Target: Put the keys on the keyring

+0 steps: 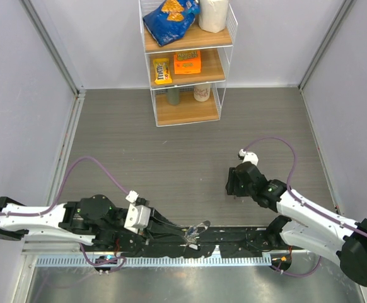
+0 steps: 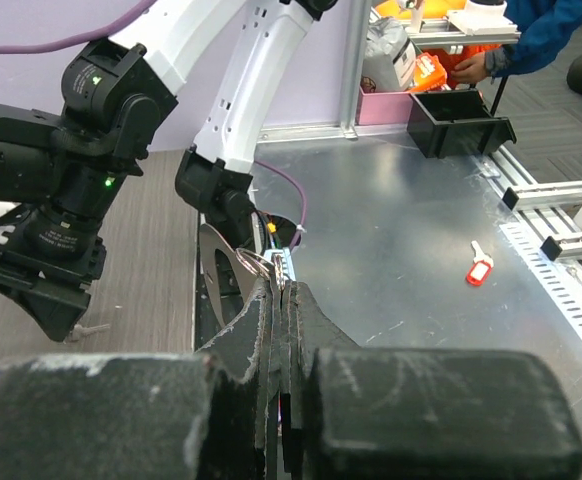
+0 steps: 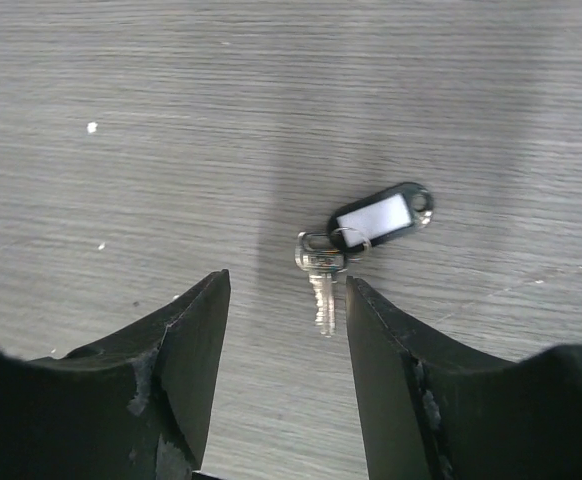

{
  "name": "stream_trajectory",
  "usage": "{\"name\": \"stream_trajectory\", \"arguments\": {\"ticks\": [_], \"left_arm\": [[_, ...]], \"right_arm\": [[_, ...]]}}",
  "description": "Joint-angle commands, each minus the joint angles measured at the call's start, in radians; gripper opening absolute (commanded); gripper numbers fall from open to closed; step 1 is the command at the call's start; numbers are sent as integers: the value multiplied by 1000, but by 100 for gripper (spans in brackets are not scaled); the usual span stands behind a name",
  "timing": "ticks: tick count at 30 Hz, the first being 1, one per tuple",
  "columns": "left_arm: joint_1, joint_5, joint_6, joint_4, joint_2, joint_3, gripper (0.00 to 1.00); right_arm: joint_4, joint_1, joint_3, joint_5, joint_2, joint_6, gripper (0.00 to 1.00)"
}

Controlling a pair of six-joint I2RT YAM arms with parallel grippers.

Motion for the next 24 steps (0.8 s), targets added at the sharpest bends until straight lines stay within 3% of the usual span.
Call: {"name": "stream_trajectory", "arguments": {"ticks": [1, 15, 24], "left_arm": [[-3, -4, 11, 91, -18, -4, 0], [-3, -16, 22, 80, -15, -1, 0], [-3, -27, 24, 69, -4, 11, 0]], "right_arm": [[73, -40, -29, 56, -24, 53, 56], [220, -129, -105, -19, 58, 44, 55], [263, -134, -126, -41, 100, 39, 49]]}}
